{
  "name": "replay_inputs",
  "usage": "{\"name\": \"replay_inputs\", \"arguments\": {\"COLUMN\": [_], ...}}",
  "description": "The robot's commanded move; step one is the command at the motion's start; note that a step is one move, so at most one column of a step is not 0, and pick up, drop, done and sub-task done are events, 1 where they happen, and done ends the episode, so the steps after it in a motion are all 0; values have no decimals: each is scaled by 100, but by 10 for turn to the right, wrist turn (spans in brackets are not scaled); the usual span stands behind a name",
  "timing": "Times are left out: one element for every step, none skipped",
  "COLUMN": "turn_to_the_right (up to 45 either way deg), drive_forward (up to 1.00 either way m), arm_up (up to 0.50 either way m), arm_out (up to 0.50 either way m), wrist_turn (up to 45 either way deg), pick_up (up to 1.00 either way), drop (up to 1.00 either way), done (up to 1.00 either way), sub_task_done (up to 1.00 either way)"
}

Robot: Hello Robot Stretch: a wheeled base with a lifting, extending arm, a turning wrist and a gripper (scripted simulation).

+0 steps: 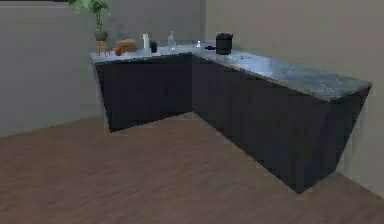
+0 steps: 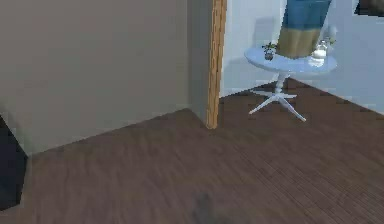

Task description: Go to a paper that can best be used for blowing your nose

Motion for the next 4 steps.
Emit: {"name": "replay_inputs", "arguments": {"turn_to_the_right": [450,450,450,60], "drive_forward": [0,0,0,0], "arm_up": [0,0,0,0], "arm_out": [0,0,0,0], "wrist_turn": [0,0,0,0], "pick_up": [0,0,0,0], "drop": [0,0,0,0], "done": [0,0,0,0], "sub_task_done": [0,0,0,0]}}
